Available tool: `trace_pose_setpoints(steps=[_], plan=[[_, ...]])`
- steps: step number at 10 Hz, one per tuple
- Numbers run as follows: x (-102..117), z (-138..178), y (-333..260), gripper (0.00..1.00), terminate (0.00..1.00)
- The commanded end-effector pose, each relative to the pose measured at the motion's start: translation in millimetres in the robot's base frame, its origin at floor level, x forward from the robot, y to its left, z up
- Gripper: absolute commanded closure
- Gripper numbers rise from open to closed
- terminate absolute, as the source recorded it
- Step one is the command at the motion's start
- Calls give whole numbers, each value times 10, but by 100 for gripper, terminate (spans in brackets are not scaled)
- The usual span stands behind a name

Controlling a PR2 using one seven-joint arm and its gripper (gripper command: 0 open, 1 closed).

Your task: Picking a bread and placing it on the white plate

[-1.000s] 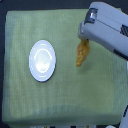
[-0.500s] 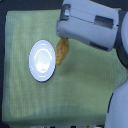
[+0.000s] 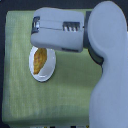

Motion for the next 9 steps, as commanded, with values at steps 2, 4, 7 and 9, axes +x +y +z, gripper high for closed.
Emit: trace_pose_setpoints(steps=[2,4,7,9], plan=[[-153,-246,391,100,0],[-91,-262,276,100,0],[-54,-301,221,100,0],[-82,-328,268,0,0]])
